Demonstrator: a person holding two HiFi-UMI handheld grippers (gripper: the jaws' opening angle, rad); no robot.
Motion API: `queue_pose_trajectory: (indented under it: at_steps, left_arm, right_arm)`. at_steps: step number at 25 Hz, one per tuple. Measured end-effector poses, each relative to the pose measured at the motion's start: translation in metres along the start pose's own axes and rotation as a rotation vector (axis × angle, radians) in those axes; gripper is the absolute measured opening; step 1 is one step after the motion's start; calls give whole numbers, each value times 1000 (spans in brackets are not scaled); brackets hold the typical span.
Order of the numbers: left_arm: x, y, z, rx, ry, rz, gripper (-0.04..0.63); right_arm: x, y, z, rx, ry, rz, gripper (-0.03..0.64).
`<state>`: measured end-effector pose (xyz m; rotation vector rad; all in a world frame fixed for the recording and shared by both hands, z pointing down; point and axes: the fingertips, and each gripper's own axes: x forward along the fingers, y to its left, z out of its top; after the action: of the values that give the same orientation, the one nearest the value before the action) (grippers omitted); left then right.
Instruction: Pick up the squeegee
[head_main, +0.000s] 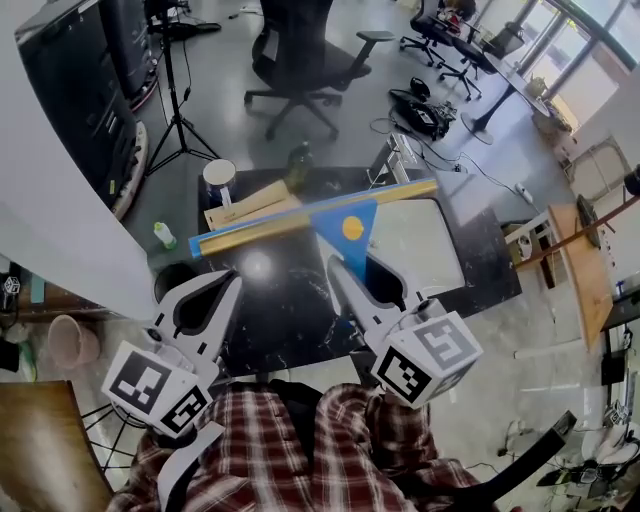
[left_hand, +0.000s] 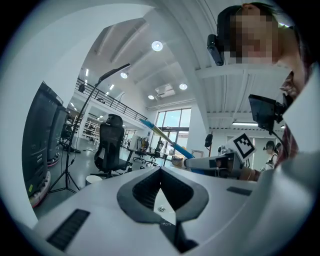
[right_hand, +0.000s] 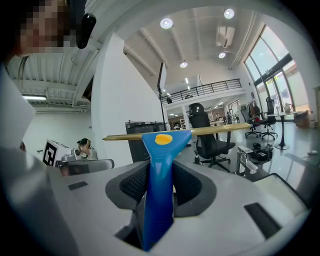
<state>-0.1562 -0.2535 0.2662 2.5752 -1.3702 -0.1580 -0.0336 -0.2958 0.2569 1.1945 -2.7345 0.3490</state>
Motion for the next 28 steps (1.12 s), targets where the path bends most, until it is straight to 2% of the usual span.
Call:
queue_pose_trajectory:
  at_steps: [17,28]
  left_arm:
    - [3,-13,-8,-5,15,-26,9]
    - [3,-7,-9,-13,19,-5,9]
  right_arm:
    - [-10,-2,-9,20,-3,-1,138]
    - [1,-1,-12,35,8,29,138]
